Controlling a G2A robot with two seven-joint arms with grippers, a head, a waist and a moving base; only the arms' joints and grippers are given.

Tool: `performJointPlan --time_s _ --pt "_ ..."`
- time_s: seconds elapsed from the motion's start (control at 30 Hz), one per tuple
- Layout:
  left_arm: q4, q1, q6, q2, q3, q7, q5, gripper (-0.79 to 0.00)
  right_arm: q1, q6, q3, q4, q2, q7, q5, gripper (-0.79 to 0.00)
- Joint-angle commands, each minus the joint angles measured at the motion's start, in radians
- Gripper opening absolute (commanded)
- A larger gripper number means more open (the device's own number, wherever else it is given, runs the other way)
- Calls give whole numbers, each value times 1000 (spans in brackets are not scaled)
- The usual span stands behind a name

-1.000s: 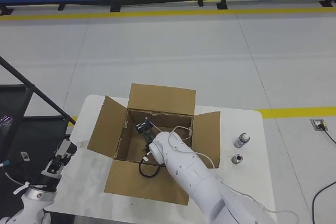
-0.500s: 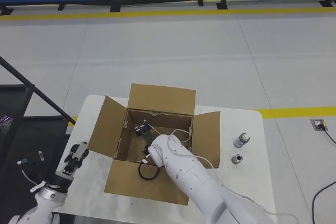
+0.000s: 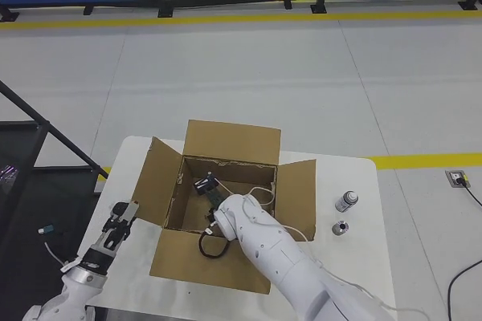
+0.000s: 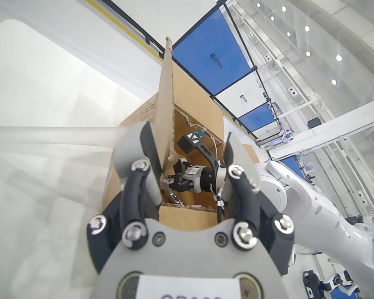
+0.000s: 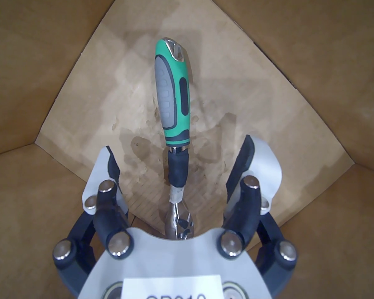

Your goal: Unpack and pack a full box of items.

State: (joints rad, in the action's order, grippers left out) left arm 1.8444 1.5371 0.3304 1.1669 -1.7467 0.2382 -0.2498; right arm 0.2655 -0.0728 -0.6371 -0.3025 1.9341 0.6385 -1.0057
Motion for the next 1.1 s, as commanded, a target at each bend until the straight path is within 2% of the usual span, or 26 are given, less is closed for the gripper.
performJointPlan --time_s 0.0,0.07,0.23,0.3,0.4,0.6,0.83,0.87,0.93,0.97,1.03,1.07 --pt "1 0 -1 0 3 -1 -7 -548 3 1 -4 -6 -3 4 -3 -65" --pt "2 0 -3 0 5 -3 -10 -579 5 1 -8 -13 -6 7 -8 -55" --pt "7 5 -3 0 7 4 -12 -588 10 9 -16 -29 -15 20 -22 -55" --pt "9 8 -2 0 6 5 -14 -634 12 15 -19 -35 -19 24 -27 -52" --pt "10 13 3 0 4 6 -13 -785 14 28 -23 -44 -24 35 -38 -43" --pt "17 27 19 -1 -5 15 14 -785 21 48 -26 -63 -31 71 -62 -22" --pt "13 33 26 -2 -16 17 21 -779 25 61 -31 -77 -36 102 -84 -55" --pt "11 33 28 -2 -17 17 22 -714 24 62 -34 -75 -37 103 -86 -77" --pt "7 34 28 -2 -19 16 22 -459 22 66 -41 -70 -40 105 -85 -123" --pt "5 34 26 -2 -21 15 24 -18 22 67 -44 -68 -41 104 -83 -169" --pt "4 35 24 -3 -23 17 29 0 22 71 -50 -65 -43 100 -81 -271" --pt "4 36 25 -3 -25 17 31 0 22 71 -53 -64 -44 97 -80 -354"
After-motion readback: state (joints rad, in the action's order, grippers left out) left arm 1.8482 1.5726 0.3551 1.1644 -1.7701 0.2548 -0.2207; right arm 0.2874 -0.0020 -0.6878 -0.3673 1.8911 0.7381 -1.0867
